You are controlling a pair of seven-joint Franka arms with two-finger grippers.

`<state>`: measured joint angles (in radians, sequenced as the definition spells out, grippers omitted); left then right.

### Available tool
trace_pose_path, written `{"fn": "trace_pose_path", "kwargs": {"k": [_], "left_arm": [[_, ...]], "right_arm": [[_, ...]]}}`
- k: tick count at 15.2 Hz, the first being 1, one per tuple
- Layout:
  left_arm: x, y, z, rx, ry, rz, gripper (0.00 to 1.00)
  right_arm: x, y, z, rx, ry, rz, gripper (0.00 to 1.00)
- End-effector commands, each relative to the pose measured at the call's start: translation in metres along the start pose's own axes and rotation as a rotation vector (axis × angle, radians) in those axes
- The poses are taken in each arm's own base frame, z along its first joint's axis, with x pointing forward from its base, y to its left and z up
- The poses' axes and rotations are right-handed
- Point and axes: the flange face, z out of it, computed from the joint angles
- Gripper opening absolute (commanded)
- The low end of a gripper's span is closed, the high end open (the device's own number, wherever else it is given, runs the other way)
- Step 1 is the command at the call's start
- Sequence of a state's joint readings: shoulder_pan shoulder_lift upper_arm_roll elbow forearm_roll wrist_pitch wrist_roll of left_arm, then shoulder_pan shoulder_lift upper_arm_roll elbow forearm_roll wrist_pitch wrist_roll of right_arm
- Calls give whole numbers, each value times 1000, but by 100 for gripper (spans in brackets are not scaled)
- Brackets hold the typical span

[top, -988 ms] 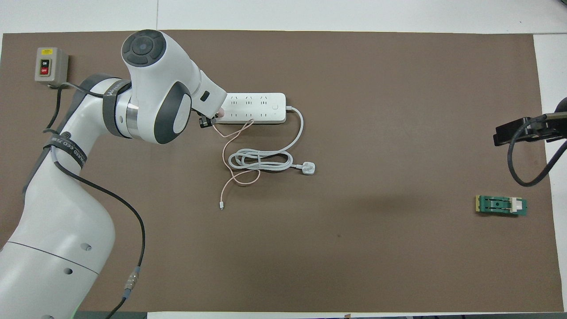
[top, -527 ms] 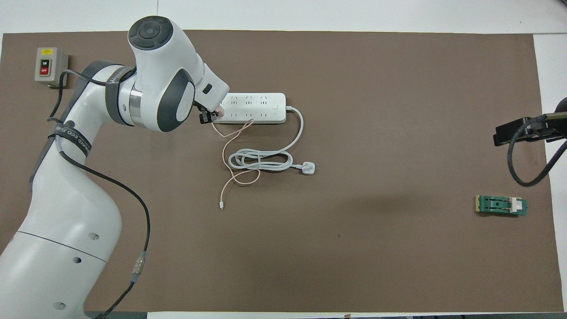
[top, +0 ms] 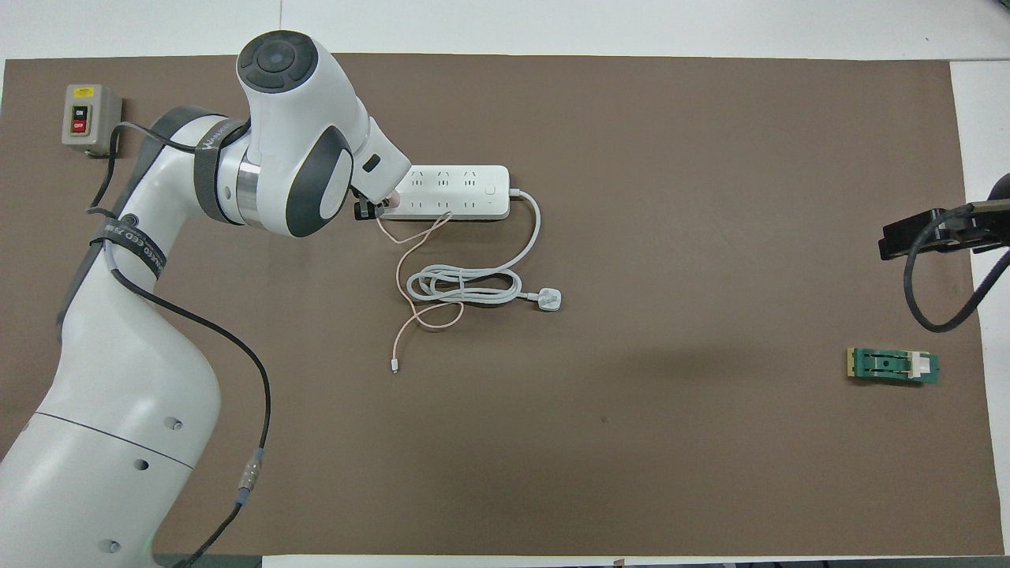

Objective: Plug charger into power strip

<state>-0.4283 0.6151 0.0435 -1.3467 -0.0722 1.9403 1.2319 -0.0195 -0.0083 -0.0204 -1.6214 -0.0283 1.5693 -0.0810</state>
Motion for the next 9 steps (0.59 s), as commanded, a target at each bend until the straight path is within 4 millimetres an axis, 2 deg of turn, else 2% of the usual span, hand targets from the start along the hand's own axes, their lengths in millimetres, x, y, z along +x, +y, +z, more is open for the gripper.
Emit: {"fn": "trace_pose_path", "kwargs": {"k": [1, 5, 9], "left_arm": [[-8, -18, 43, 13, -45, 15, 0], [-12, -17, 39, 4, -46, -32, 0], [-5, -16, 43, 14, -39, -40, 0]], "right_arm": [[-6, 3, -1, -15, -7, -22, 100], [-6, 3, -1, -15, -7, -22, 100], [-6, 3, -1, -15, -7, -22, 100]]}}
